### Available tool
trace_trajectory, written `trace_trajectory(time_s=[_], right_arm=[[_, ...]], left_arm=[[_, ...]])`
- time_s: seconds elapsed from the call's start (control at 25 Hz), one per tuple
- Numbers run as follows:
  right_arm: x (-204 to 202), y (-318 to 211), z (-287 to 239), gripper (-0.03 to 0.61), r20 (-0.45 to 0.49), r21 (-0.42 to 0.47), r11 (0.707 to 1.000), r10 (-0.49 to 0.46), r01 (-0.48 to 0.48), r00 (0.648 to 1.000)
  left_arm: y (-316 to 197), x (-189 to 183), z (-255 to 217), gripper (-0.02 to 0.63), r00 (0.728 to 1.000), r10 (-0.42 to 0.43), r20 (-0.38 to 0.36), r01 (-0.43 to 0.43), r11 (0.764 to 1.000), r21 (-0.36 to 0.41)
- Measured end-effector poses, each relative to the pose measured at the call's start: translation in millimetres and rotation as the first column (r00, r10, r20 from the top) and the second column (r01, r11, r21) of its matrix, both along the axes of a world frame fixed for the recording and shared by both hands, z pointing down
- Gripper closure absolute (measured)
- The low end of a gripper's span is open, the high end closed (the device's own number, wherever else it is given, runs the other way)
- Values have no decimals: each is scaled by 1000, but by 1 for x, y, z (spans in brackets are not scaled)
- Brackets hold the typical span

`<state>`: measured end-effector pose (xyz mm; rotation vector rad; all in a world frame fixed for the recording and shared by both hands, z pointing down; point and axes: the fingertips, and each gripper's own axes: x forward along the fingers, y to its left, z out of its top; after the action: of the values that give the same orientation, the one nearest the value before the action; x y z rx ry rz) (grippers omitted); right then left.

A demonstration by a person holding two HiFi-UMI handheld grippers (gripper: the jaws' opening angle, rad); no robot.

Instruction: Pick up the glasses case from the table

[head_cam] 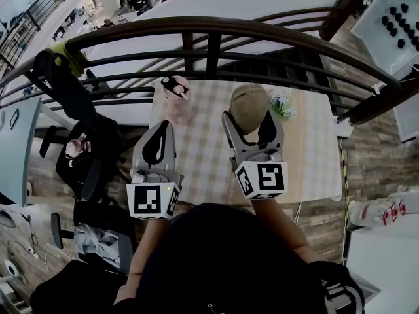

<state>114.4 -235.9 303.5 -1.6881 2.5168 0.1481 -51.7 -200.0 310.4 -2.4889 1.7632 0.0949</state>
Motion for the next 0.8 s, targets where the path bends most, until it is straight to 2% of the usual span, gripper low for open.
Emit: trace_trajectory(time_s=[0.8], right_arm=[[-5, -1, -3, 201, -22, 9, 1000, -20, 20, 1000]], left_arm=[[-1, 3, 2, 606, 1000, 26, 4, -26, 1000, -4]])
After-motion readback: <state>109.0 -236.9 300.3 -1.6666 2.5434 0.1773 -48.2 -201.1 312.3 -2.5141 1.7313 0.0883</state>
